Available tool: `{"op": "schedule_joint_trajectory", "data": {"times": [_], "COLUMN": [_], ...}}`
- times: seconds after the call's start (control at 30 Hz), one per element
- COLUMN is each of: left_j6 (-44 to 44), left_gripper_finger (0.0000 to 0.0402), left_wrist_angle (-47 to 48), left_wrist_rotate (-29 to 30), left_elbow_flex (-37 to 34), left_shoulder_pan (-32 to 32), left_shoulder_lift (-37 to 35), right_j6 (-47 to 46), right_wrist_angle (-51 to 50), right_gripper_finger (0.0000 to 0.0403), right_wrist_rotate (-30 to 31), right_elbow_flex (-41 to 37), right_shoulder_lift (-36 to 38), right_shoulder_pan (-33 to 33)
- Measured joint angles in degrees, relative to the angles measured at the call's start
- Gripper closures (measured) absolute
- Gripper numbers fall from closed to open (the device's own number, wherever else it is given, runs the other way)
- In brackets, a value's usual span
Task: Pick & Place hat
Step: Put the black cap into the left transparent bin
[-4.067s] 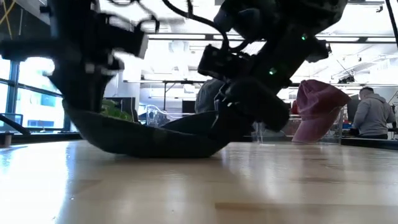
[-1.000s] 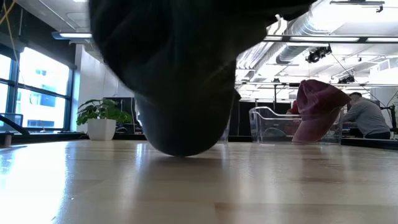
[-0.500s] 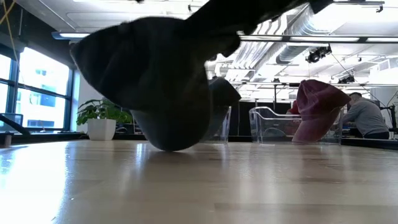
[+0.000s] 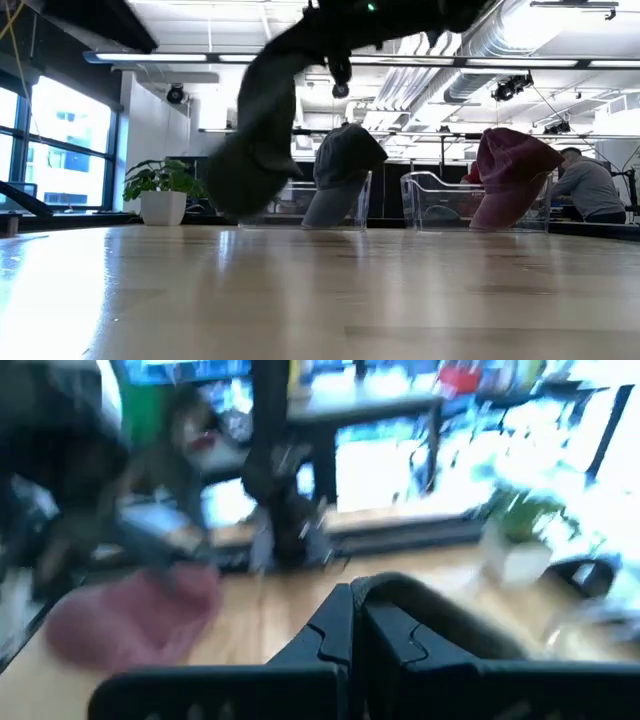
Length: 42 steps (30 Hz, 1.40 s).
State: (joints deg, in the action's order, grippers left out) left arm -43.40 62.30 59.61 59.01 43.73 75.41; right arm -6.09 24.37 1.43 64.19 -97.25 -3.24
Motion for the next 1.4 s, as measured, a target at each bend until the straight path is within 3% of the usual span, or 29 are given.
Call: {"op": "schedule_joint_trajectory", "data": {"times": [0.17, 0.33, 0.5, 0.73, 1.03, 1.23, 1.4], "left_j6": [-3.1, -3.4, -3.5, -7.1, -8.4, -8.4, -8.7], "left_gripper_finger": [0.0245, 0.0245, 0.0245, 0.0245, 0.0245, 0.0245, 0.0245], "left_wrist_angle": [-6.3, -8.5, -8.5, -8.6, -8.5, -9.1, -9.3], "left_wrist_rotate": [1.6, 2.3, 8.5, 18.9, 20.5, 20.5, 20.6], "left_elbow_flex": [-6.1, -7.7, -7.8, -7.8, -7.8, -7.8, -7.8], "left_shoulder_pan": [1.3, 1.3, 1.3, 1.3, 1.2, 1.2, 1.0], "left_shoulder_lift": [0.1, 0.1, 0.1, 0.1, 0.1, 0.1, 0.1], "right_j6": [6.1, 14.4, 22.4, 31.9, 35.1, 34.9, 32.9], "right_wrist_angle": [-0.2, -5.0, -7.2, -17.8, -26.3, -21.2, -9.4], "right_gripper_finger": [0.0403, 0.0403, 0.0403, 0.0403, 0.0402, 0.0402, 0.0403], "right_wrist_rotate": [0.6, 2.1, 5.2, 3.0, 2.7, 6.3, 10.8], "right_elbow_flex": [6.0, 12.7, 16.4, 16.3, 16.3, 10.9, 3.2], "right_shoulder_lift": [0.1, 0.1, 0.2, -2.5, -4.6, -4.7, -4.7], "right_shoulder_pan": [-4.5, -9.1, -14.4, -19.6, -17.3, -16.9, -16.8]}}
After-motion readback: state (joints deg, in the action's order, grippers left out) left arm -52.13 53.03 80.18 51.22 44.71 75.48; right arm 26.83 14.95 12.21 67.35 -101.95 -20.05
